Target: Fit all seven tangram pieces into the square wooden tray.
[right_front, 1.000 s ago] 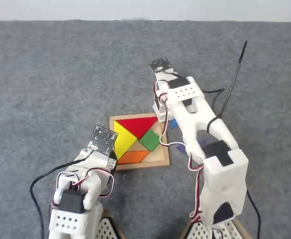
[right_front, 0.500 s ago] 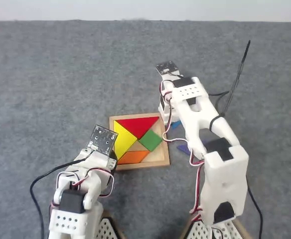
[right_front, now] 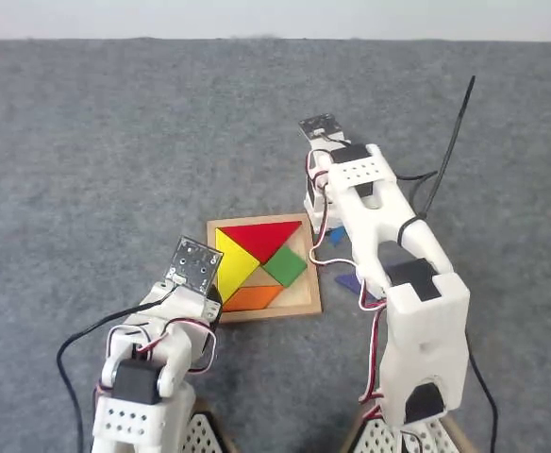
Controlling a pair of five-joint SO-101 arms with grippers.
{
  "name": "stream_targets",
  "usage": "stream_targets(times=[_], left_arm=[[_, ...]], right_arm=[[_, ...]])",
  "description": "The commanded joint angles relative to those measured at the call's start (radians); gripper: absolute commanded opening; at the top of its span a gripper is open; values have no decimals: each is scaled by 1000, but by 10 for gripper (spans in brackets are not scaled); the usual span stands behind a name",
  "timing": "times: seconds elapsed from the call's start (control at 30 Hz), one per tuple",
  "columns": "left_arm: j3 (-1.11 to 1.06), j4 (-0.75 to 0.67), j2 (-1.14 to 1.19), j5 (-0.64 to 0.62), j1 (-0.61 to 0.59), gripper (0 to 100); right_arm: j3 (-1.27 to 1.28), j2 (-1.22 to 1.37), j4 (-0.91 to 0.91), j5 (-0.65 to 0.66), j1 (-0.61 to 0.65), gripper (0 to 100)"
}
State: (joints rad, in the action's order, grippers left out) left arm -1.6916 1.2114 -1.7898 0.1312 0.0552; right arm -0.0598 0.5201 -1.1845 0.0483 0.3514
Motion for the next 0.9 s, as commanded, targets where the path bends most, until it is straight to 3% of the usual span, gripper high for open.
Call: stream_targets(times=[0.0,0.1,0.27,0.53,0.87], left_arm=[[7,5,2,-12,2,88],[7,5,2,-12,2,88],[7,5,2,-12,2,88],[7,5,2,-12,2,88],[7,5,2,-12,2,88]], right_arm=[[-38,-59,-15,17,-2,98],[-38,-122,-16,38,-1,98],[-38,-251,-28,256,42,98],[-34,-300,-211,1123,225,98],[-32,-298,-173,1745,254,98]])
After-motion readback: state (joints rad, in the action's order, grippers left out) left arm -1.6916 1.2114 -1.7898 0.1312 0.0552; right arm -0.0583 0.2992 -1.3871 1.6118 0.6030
